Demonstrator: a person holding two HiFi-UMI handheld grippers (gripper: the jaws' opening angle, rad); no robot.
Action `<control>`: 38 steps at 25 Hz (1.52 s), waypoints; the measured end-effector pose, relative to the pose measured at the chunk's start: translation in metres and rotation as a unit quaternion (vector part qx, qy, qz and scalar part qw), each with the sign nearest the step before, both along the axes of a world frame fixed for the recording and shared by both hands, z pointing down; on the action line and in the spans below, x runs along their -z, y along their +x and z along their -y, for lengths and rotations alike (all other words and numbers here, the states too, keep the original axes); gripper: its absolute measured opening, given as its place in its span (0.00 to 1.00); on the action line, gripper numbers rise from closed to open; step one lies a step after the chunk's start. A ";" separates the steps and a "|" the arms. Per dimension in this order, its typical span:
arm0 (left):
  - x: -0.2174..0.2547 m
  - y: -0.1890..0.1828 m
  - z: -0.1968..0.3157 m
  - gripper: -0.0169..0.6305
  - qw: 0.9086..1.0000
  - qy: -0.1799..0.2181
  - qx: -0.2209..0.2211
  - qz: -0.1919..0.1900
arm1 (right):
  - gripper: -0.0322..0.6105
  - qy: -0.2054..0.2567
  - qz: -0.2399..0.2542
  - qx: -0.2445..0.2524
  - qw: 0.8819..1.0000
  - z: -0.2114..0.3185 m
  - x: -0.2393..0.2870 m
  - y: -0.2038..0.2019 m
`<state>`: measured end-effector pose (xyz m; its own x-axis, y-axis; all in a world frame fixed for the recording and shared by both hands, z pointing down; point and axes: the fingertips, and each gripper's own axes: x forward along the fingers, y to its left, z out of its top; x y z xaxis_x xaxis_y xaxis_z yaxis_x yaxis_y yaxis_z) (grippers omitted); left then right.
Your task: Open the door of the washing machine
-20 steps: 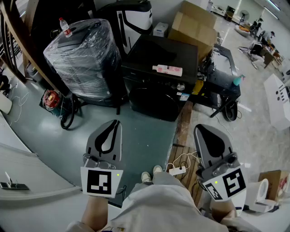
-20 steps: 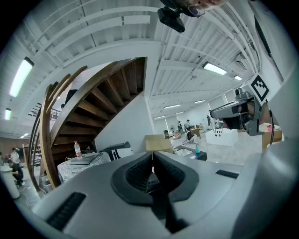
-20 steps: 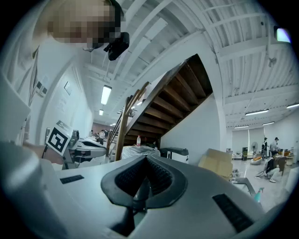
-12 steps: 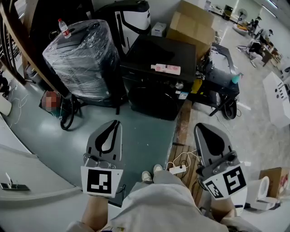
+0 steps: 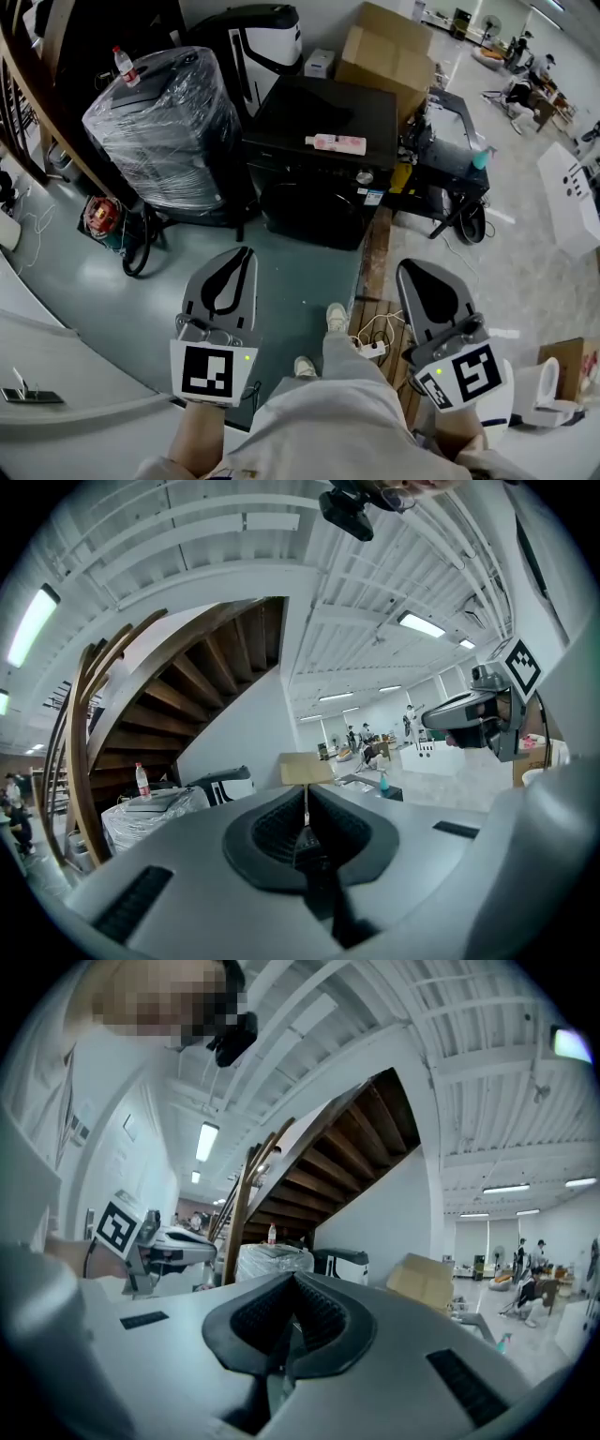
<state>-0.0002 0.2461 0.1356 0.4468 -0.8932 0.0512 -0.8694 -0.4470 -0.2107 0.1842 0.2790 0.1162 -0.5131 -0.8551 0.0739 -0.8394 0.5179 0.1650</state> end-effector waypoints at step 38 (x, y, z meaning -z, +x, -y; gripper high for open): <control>-0.173 0.109 0.287 0.07 0.979 -0.182 0.010 0.093 | 0.36 -0.212 -0.041 0.045 0.975 0.342 -0.220 0.089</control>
